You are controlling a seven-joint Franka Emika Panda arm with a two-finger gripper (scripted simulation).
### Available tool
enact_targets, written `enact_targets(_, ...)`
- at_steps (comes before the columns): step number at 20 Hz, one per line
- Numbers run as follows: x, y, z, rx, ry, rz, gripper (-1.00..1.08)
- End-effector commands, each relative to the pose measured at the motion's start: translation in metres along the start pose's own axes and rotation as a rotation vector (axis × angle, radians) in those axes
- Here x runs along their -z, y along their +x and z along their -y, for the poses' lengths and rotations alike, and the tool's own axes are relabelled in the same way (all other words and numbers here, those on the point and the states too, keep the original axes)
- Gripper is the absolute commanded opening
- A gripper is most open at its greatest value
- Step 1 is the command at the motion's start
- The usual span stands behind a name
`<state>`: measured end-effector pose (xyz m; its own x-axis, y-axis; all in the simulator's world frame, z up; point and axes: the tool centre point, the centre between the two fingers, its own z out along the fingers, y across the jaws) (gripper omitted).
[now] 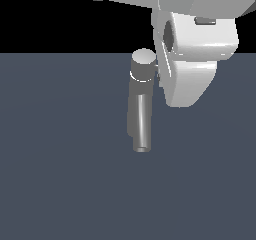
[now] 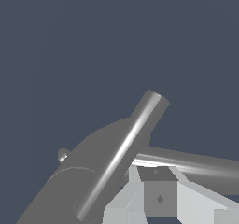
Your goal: Turn on the faucet by rotating a designated handle.
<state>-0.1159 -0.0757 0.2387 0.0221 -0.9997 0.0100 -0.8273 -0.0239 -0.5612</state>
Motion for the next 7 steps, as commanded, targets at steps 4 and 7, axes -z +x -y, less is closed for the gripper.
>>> enact_targets(4, 0.001, 0.038, 0.005, -0.055, -0.002, -0.029, -1.0)
enact_targets(7, 0.001, 0.043, 0.008, -0.057, -0.003, -0.03, -1.0)
